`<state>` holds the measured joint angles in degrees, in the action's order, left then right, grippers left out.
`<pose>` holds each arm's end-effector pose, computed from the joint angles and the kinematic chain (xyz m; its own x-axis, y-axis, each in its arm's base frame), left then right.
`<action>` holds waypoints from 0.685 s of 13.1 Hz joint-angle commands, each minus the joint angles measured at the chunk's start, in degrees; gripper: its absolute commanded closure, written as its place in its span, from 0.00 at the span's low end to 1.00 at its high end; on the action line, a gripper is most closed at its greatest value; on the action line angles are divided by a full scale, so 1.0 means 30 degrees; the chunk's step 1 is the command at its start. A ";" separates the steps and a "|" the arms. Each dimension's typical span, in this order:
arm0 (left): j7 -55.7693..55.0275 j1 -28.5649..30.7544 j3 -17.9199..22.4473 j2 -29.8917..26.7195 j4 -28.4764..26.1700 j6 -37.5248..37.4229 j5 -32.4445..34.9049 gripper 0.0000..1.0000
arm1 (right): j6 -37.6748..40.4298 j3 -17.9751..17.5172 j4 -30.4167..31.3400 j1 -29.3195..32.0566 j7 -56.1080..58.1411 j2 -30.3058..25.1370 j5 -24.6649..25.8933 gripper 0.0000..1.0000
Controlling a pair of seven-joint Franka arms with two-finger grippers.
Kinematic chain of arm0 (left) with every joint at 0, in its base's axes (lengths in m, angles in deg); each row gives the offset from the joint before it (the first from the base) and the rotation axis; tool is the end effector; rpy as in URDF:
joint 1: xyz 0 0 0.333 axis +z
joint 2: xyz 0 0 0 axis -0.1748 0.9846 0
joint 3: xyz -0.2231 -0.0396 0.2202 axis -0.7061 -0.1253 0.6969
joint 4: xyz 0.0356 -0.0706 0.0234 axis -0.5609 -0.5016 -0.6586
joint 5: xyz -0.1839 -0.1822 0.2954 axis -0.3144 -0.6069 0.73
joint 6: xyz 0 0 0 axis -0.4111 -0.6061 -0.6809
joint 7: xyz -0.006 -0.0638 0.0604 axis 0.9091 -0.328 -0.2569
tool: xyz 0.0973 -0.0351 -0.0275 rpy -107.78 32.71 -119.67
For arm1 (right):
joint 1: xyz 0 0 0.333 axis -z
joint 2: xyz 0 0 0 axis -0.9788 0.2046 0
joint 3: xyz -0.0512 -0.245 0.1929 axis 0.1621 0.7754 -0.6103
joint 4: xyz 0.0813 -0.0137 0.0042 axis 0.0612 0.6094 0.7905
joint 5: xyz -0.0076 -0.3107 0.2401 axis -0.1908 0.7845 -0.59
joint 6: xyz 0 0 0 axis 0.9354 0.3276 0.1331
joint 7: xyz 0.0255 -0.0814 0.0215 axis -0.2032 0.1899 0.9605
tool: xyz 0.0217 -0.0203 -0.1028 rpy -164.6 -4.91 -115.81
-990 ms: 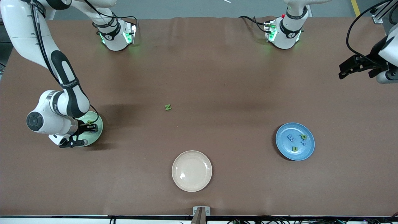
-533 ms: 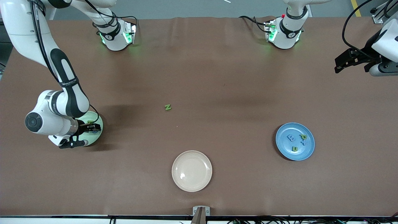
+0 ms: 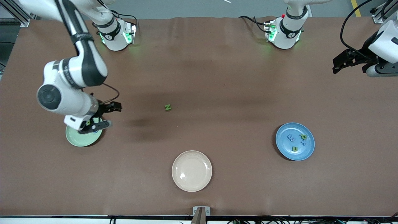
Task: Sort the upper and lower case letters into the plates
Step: 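Move the right gripper to the green Z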
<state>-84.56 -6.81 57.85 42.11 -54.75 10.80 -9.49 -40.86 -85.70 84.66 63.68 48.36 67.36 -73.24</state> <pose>0.5227 -0.0518 0.6435 0.9992 -0.0013 -0.0393 -0.0026 -0.9995 -0.0323 0.5813 0.1503 0.3743 0.9363 0.2938 -0.1923 0.2831 -0.9556 -0.0814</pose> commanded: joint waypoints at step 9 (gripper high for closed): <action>0.0206 -0.0001 0.0043 -0.0491 -0.0498 0.0212 -0.0299 0.00 | -0.5394 0.0126 0.2079 -0.6466 -0.7071 0.1189 -0.0297 0.00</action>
<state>-84.56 -6.84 57.85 42.10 -54.85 10.80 -9.49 -52.64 -85.90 88.88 46.34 29.82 69.65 -73.28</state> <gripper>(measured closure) 0.000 0.000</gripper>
